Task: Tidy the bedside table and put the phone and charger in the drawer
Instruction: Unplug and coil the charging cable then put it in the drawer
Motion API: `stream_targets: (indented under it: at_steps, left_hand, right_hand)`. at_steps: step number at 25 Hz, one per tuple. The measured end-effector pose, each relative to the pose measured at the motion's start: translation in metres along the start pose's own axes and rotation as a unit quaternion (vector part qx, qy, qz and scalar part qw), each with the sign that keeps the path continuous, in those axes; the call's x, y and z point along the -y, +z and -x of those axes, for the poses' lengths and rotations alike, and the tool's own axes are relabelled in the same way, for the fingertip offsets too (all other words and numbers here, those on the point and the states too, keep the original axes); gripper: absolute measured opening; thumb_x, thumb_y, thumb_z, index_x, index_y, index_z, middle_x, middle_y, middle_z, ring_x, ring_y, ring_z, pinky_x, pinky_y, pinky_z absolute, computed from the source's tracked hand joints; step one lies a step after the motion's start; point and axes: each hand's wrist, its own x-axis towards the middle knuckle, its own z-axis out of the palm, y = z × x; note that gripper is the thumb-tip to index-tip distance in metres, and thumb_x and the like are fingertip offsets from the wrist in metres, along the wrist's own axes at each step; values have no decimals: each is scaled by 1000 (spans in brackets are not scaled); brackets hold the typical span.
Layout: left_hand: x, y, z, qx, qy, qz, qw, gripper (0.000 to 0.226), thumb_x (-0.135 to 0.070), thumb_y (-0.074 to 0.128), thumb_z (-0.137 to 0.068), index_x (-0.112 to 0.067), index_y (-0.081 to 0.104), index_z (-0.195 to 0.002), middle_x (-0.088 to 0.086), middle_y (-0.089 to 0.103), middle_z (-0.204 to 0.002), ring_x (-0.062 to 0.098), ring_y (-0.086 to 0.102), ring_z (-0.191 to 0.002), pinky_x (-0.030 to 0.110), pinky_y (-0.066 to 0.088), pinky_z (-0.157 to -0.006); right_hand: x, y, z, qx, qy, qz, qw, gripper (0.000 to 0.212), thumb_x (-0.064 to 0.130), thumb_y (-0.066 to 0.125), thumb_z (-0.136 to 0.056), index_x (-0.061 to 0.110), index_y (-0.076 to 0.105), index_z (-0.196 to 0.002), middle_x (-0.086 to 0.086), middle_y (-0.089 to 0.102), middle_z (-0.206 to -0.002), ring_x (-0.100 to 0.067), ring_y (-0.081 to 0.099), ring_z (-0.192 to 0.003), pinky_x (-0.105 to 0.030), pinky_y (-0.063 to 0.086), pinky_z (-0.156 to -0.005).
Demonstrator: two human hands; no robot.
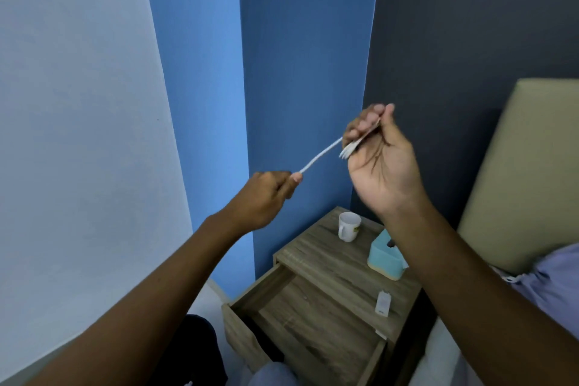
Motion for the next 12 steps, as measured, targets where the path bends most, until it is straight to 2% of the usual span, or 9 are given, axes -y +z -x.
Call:
stream_targets:
  at_steps: [2,3,4,5,6,8,9,10,12]
  left_hand:
    - [-8,8,2,73,34,-73,994,43,-38,38,-104,-12,56,-75,0,58,-65,16,55,-60,36,47,-62]
    - [-17,9,1,103,49,-113,987,39,-37,39,-104,-12,57,-79,5,62,-71,21,59,-65,40,49,-66]
    - [-26,8,-1,120,62,-149,980,36,-36,41,-103,-12,56,-82,9,65,-77,26,61,-70,43,50,-68]
    - [-35,3,-4,118,74,-180,974,32,-36,44,-102,-12,57,-84,11,67,-81,29,62,-74,44,50,-70]
    - [-41,-4,-6,87,99,-209,969,29,-35,47,-101,-12,58,-87,11,68,-83,31,64,-76,43,49,-70]
    - [-40,-20,-9,-20,171,-287,942,29,-37,48,-97,-15,63,-86,5,70,-78,29,66,-74,40,46,-70]
    - [-37,-28,-10,-60,187,-316,928,32,-40,46,-96,-18,66,-84,0,69,-75,25,66,-72,39,43,-71]
    - [-33,-34,-10,-79,191,-322,924,35,-44,44,-96,-20,67,-84,-3,67,-73,22,64,-71,39,42,-73]
    - [-23,-37,-11,-73,181,-275,941,38,-45,41,-98,-21,68,-86,-7,62,-72,16,59,-68,38,40,-72]
  right_hand:
    - [-3,-5,-11,-50,-82,114,989,27,26,37,-106,13,55,-91,0,63,-75,-14,67,-73,-25,52,-72]
    - [-8,-10,-15,-54,-119,214,968,25,23,37,-106,11,54,-93,-2,65,-78,-17,69,-77,-27,52,-75]
    - [-14,-16,-19,-39,-149,334,930,23,19,37,-106,10,54,-93,-4,65,-79,-20,70,-79,-31,53,-77]
    - [-19,-23,-21,-17,-168,466,869,22,17,38,-106,9,55,-94,-6,66,-81,-22,70,-80,-35,53,-79]
    - [-22,-31,-21,1,-162,594,788,23,18,40,-105,8,56,-94,-7,67,-82,-23,70,-80,-37,54,-80]
    - [-19,-44,-20,8,-84,780,620,30,27,41,-105,6,57,-90,-9,68,-81,-21,67,-75,-41,53,-77]
    - [-16,-47,-18,2,-34,813,581,34,32,41,-104,6,55,-86,-10,68,-76,-21,66,-68,-42,53,-72]
    - [-14,-49,-15,2,21,808,588,38,35,41,-104,7,53,-81,-8,65,-69,-21,64,-59,-41,53,-67]
    - [-13,-45,-8,19,154,740,655,45,42,40,-103,9,51,-76,-4,53,-56,-20,52,-46,-38,48,-55]
